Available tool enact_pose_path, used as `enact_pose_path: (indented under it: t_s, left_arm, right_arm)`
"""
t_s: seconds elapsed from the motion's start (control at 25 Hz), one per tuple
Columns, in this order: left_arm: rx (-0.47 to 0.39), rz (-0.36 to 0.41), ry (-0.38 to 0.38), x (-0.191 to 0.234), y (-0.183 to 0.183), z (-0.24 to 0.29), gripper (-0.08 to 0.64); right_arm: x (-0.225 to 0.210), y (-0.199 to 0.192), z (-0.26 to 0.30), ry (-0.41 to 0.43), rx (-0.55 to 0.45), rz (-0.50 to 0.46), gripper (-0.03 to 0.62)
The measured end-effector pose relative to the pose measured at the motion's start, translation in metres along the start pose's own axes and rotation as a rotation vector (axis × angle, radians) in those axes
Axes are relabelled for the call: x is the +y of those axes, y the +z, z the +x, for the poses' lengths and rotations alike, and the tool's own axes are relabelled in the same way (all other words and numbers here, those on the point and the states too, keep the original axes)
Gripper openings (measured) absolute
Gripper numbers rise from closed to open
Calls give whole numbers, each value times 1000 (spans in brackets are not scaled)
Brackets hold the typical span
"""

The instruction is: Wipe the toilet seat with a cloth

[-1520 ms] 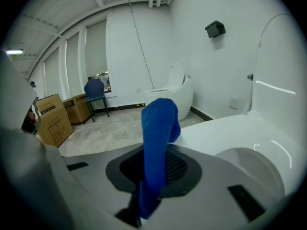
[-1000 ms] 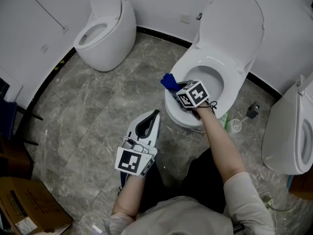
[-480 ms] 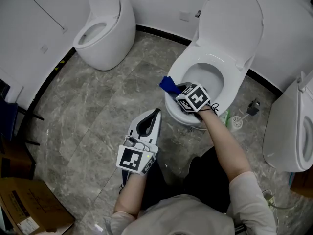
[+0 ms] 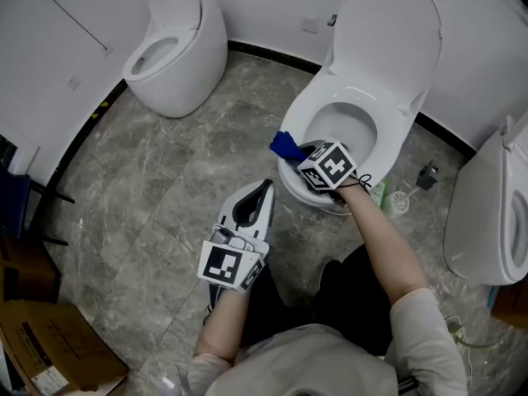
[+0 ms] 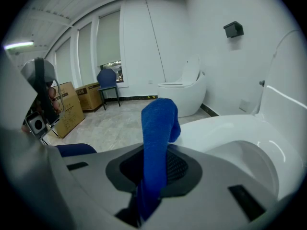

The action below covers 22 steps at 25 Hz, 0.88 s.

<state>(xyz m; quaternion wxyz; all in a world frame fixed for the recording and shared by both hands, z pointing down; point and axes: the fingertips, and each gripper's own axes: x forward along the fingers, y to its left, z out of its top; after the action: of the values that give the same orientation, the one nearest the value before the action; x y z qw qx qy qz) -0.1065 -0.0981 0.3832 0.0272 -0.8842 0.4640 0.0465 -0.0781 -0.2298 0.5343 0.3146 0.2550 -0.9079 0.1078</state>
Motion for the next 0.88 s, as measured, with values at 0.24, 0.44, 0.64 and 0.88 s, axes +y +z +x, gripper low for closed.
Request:
enact_pose_path:
  t_s: [0.24,0.44,0.64,0.88]
  left_arm:
    - [-8,-38,-12,-3,-1,2,8]
    - [-4,-40,-17,-3,-1,4,8]
    - [-19,-85,-24,-4,-2,6,8]
    - [-21,-88,-37,-8,-1,11,8]
  right_arm:
    - [4,-2,-2,-9,14,1,54]
    - [8,-5,-6,0,17,21,54]
    - [15,-10,-11,6,30,4,54]
    - [25,-15,-19,0,55,-51,54]
